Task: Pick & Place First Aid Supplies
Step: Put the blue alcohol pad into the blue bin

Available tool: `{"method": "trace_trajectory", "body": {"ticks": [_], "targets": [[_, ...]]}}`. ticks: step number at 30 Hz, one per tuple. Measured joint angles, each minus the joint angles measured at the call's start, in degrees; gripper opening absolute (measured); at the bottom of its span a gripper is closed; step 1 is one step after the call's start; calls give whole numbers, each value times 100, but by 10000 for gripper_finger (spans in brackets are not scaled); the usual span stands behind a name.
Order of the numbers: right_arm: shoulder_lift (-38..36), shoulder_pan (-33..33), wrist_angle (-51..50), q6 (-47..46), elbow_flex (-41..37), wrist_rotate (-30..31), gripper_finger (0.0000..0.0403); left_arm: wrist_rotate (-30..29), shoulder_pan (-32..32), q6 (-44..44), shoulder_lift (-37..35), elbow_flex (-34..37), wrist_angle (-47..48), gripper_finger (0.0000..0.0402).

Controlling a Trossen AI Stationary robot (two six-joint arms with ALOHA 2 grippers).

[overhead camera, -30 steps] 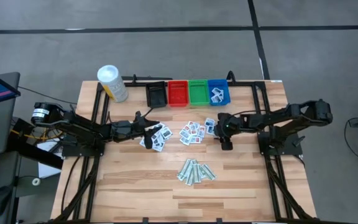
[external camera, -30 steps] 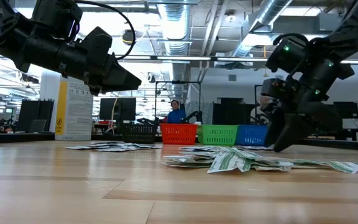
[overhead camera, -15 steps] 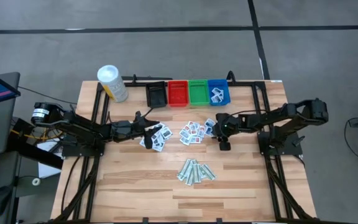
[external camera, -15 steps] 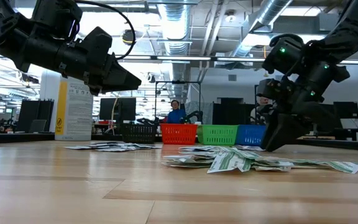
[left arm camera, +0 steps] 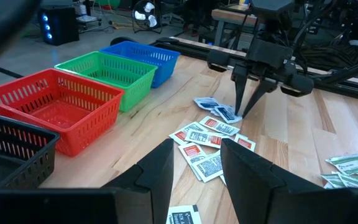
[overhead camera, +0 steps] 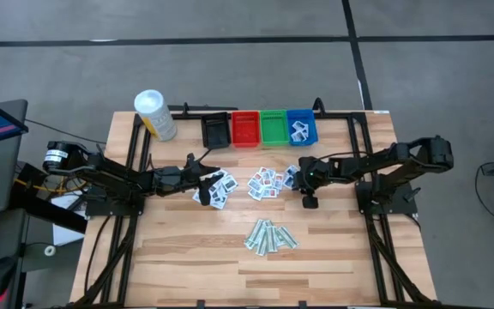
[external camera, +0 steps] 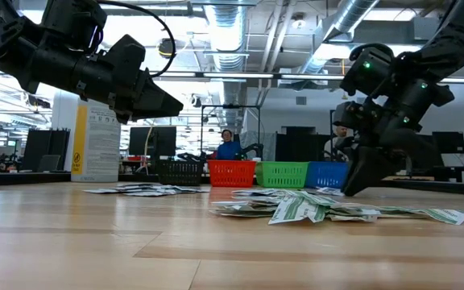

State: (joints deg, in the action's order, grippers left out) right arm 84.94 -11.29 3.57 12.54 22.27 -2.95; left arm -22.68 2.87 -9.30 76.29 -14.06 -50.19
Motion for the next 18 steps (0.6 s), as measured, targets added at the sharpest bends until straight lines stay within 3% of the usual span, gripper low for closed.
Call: {"method": "trace_trajectory", "body": {"ticks": [5, 18], "targets": [[-244, 161, -140, -63, -22, 113, 4, 0, 0, 0, 0, 0, 0, 134], [-1731, 568, -701, -312, -49, 213, 2, 0, 1, 0, 0, 0, -2, 134]]}}
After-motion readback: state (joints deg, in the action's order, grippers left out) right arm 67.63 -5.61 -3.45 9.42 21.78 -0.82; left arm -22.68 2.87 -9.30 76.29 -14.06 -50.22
